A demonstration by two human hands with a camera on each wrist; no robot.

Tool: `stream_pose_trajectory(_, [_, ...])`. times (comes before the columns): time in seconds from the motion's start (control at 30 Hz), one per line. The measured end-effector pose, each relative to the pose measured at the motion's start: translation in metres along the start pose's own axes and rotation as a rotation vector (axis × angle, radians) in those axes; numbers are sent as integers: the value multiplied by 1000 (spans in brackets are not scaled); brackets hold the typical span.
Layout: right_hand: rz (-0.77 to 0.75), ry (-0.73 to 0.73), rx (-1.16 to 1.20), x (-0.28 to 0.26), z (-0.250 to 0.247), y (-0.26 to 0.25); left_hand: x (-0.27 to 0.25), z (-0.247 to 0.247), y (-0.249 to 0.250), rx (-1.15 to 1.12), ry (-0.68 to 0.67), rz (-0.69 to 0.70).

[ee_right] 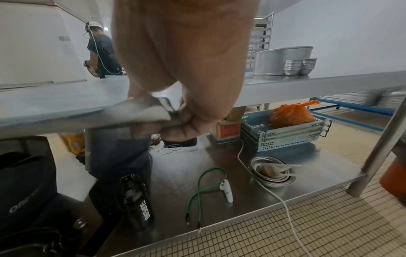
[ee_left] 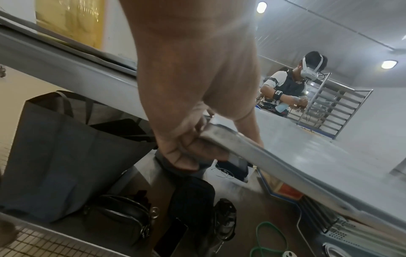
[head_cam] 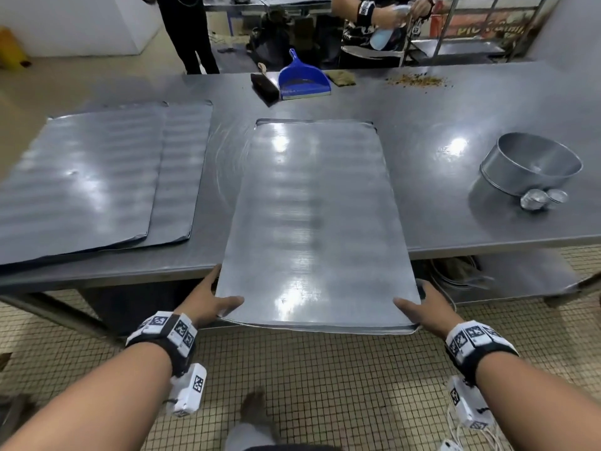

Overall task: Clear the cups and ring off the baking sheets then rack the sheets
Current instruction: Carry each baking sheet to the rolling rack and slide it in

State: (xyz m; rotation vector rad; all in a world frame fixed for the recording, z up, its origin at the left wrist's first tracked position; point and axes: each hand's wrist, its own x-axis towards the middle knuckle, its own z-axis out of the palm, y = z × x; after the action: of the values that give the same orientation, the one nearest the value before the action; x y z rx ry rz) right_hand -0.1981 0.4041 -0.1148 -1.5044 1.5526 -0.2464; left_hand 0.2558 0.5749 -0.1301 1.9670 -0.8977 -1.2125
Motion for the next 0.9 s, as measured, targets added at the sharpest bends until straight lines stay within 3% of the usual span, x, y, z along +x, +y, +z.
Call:
stream_pose_trajectory(0.17, [14,-143,-36,-20,-20,17,-26,6,-14,43,-195,-28])
stream_pose_trajectory(0.3, [26,-214,44,-19,-29,23,-39,12,-17,61,-201,-48])
stream_pose_trajectory(0.4, [18,-176,85,-9,-26,21,-38,19,-12,-2,-121,-49])
stream_pose_trajectory(0.6, [36,-10,84,12,-13,1,-24,42,15,-76,203,-34])
stream_pose_trajectory(0.73, [32,85,30,31,-8,-15,2,43,17,-165,284,-13])
stream_pose_trajectory(0.9, [-17,171,-91,60,-2,-10,24,40,7,-54,344,-17])
